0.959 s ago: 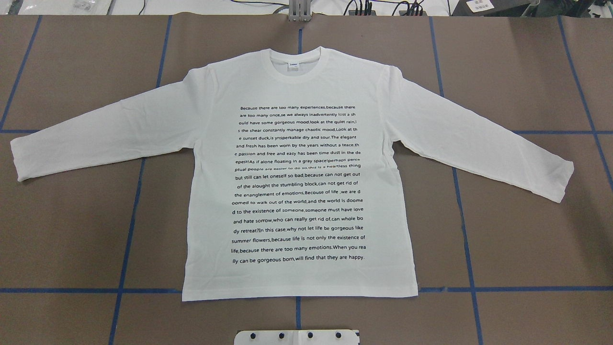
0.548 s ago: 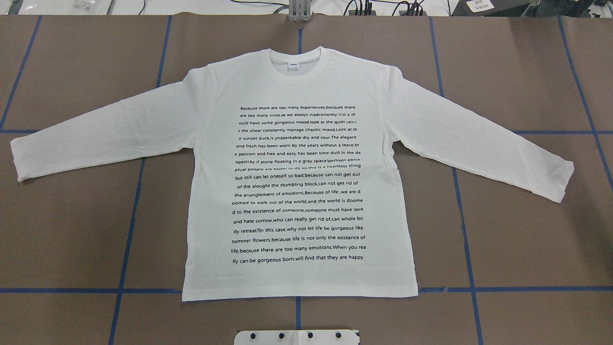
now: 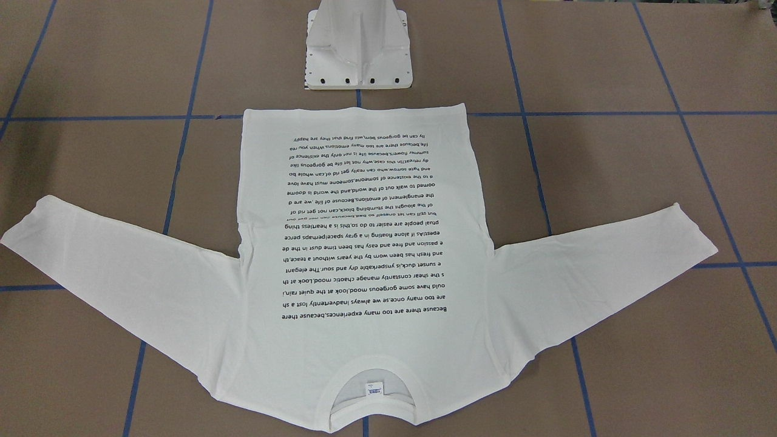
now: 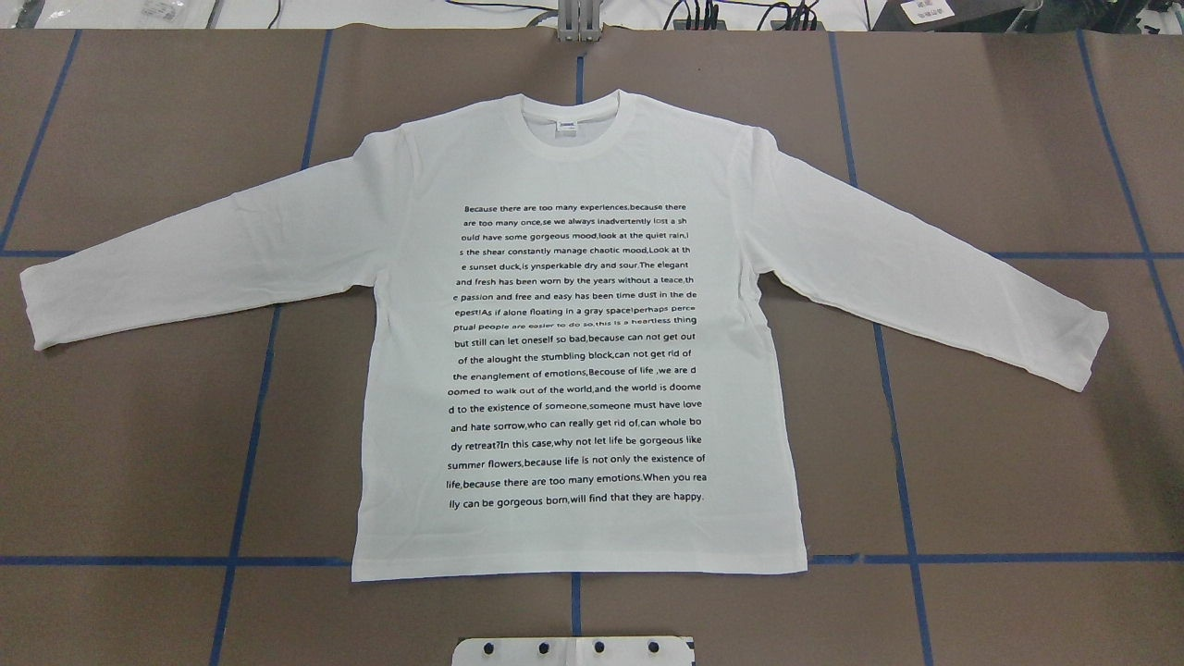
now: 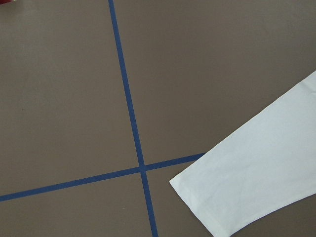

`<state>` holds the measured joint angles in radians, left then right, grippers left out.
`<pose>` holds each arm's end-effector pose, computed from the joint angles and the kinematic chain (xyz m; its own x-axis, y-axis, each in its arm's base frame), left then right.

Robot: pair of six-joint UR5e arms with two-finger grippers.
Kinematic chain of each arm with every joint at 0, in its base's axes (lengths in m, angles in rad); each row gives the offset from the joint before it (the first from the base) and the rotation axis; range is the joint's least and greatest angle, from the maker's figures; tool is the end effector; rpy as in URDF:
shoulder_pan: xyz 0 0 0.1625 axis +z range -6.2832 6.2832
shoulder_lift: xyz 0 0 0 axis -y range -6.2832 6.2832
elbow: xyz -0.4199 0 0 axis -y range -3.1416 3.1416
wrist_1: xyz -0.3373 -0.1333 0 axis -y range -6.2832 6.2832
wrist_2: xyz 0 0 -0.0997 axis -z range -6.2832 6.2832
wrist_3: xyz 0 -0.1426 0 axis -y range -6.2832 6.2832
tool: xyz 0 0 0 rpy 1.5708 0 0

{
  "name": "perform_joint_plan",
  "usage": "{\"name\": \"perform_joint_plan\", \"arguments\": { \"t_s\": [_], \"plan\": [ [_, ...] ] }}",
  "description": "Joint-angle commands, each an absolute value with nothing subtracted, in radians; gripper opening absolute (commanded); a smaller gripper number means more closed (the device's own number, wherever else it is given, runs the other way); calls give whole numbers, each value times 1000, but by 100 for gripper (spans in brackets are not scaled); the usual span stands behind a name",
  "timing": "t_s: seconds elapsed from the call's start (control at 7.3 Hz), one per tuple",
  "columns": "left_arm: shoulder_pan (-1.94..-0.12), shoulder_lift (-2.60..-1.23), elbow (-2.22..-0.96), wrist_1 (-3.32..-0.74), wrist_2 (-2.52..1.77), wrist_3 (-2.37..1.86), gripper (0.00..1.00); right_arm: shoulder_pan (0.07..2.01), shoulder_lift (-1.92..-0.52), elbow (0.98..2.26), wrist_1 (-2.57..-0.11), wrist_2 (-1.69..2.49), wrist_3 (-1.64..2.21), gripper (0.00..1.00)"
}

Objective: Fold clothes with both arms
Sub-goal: 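Move the right gripper toward the sleeve nearest it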

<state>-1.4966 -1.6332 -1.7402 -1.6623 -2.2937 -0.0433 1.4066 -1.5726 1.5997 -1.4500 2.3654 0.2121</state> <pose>-0.0031 -0.4845 0.5738 0.7346 0.2240 -0.6405 -0.0385 0.9562 0.2903 -0.0424 -0.4489 0.6574 0.6929 -0.0079 0.7210 0.0162 0.9999 -0.0045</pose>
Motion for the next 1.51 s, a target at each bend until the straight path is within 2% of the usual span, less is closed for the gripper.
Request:
{"name": "perform_joint_plan", "arguments": {
  "t_s": [0.0,0.41,0.69,0.96,1.23,1.37],
  "plan": [
    [-1491,-1621,-1746,-1661,-2341,-43,100,1308,-1580,1545,-1331,2361,332,100],
    [-1489,-1623,-1747,-1664,-2341,-43,100,1235,-1565,1369,-1015,2364,532,99],
    [-1489,-1621,-1743,-1663,-2338,-41,100,1213,-1559,1358,-1003,2368,574,95],
    [-1489,-1621,-1746,-1661,-2341,-43,100,1189,-1528,1336,-1002,2361,577,81],
    [-1491,-1621,-1747,-1661,-2342,-43,100,1189,-1519,1305,-997,2362,575,78],
    [-1491,-1621,-1750,-1661,-2344,-43,100,1189,-1517,1296,-996,2365,578,57]
  ]
}}
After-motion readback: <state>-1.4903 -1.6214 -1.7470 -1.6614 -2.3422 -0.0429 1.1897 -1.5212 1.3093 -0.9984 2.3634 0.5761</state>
